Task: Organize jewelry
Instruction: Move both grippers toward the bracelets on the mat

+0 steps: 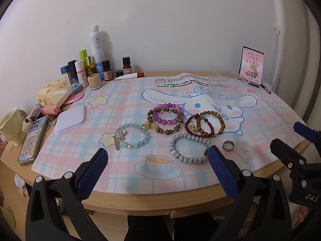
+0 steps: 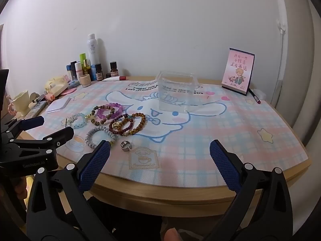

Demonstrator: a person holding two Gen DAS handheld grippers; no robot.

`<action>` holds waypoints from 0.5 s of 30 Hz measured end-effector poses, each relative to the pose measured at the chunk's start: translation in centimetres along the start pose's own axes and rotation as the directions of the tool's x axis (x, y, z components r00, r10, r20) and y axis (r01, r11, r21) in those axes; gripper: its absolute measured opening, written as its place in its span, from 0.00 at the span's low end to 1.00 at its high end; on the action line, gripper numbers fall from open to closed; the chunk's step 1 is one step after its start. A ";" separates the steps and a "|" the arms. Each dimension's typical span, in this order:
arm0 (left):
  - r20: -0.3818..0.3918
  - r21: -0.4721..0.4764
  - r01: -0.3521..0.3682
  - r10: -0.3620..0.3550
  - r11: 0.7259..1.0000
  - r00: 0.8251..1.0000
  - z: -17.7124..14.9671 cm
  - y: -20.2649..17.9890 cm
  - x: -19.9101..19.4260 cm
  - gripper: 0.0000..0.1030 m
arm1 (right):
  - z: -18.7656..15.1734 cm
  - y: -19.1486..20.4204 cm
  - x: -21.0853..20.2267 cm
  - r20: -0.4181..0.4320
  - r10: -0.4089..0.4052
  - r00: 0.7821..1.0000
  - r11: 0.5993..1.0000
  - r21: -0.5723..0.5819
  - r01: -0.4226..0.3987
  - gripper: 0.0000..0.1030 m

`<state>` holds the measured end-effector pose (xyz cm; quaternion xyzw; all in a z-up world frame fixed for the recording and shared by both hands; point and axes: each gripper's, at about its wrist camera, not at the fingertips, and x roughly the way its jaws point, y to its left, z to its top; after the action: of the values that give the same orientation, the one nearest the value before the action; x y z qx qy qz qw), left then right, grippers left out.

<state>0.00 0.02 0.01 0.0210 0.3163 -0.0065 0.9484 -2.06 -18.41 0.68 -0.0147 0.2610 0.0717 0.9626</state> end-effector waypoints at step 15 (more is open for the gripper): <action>-0.002 0.006 -0.011 0.011 1.000 1.000 -0.3 0.0 0.3 0.95 | 0.0 -0.2 -0.1 0.008 0.001 1.000 1.000 0.008 -0.001 0.92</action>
<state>0.01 0.05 -0.39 0.0256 0.3171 -0.0020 0.9480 -2.08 -18.59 0.74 -0.0104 0.2573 0.0712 0.9636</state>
